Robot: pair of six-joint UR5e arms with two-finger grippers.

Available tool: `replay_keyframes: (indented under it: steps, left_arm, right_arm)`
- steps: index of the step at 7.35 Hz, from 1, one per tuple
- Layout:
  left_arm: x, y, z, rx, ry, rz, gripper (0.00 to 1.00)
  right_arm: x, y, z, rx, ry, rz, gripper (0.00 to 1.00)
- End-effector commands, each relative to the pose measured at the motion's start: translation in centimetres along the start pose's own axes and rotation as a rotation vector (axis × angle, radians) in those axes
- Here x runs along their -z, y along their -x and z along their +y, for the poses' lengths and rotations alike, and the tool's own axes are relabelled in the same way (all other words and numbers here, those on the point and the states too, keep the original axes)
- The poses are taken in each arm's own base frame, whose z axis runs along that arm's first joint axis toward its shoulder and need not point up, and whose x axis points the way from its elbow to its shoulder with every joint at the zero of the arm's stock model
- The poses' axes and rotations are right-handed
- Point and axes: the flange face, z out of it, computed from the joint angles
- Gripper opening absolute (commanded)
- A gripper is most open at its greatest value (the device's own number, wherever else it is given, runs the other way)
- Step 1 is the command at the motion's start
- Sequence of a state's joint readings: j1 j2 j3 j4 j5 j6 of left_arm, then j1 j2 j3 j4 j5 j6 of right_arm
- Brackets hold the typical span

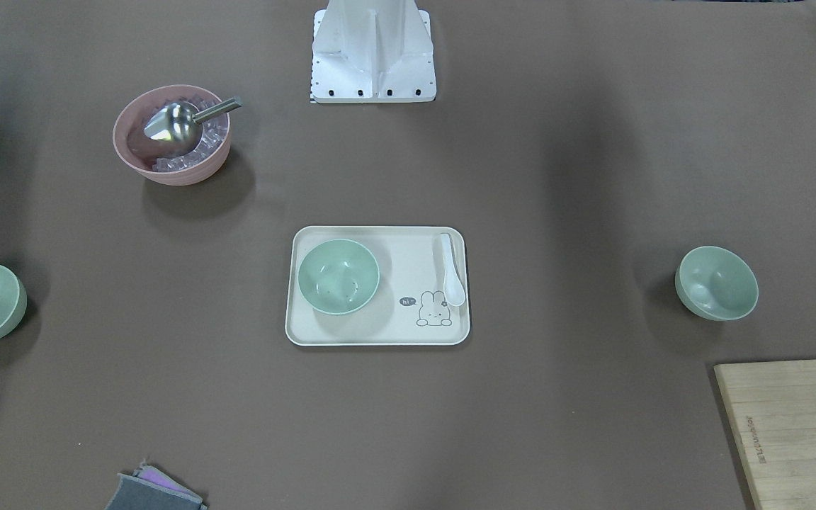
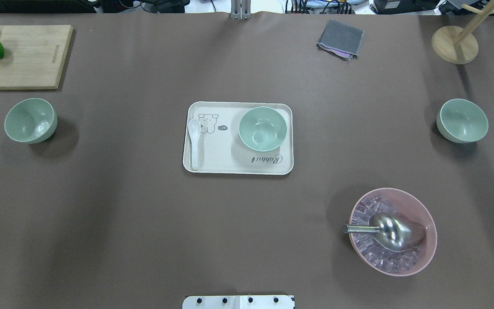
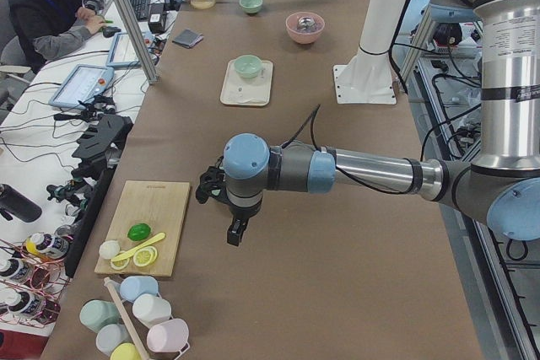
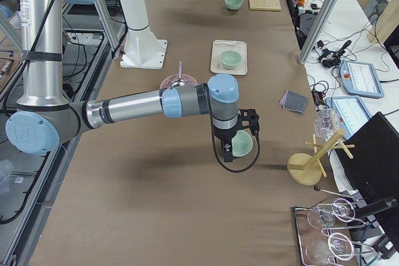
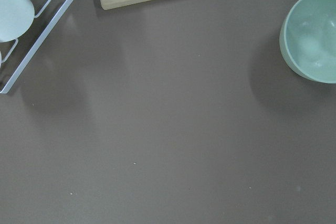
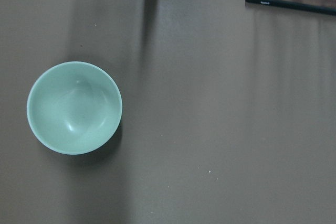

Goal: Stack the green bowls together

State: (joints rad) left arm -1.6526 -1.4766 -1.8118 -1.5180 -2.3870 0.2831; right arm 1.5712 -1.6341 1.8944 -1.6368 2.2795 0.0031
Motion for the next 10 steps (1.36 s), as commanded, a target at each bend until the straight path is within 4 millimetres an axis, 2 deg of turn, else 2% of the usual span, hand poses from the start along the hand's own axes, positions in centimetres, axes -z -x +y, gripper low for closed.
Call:
replay_keyframes:
  steps: [1,2,3,5,6,7,8,9,10]
  left_arm:
    - [0.5,-0.3,-0.5,-0.029,-0.034,-0.01,0.98]
    - [0.9,-0.7,-1.7,-0.049,-0.045,-0.012,0.98]
    - [0.7,-0.3,-2.7,-0.01,-0.045,-0.01,0.98]
    - [0.0,0.4,-2.3,0.002,-0.054,-0.013,0.98]
    - [-0.6,1.1,-2.3,-0.018,-0.073,-0.017,0.98]
    - [0.0,0.1,-2.5,-0.022,-0.118,-0.008,0.98]
    - [0.1,-0.7,-3.9,0.018,-0.148,-0.001,0.98]
    - [-4.0,-4.4,-6.4,-0.043,-0.072,0.029,0.98]
    - [-6.5,-4.4,-6.4,0.023,-0.03,0.047,0.99]
  right_arm:
    - [0.6,0.8,0.9,0.014,-0.007,-0.019,1.0]
    - [0.6,0.7,0.9,0.006,-0.006,-0.014,1.0]
    - [0.1,0.3,1.1,0.015,0.002,-0.007,1.0]
    - [-0.2,0.1,1.2,0.001,0.01,-0.019,1.0]
    - [-0.8,1.1,0.9,0.019,0.021,-0.023,1.0]
    - [-1.1,1.8,0.7,0.041,0.025,-0.027,1.0]
    - [-1.9,3.7,0.0,0.091,0.023,-0.035,1.0]
    - [-3.0,4.6,-0.5,0.138,0.008,-0.041,1.0]
    - [-4.1,5.7,-0.9,0.142,0.02,-0.047,1.0]
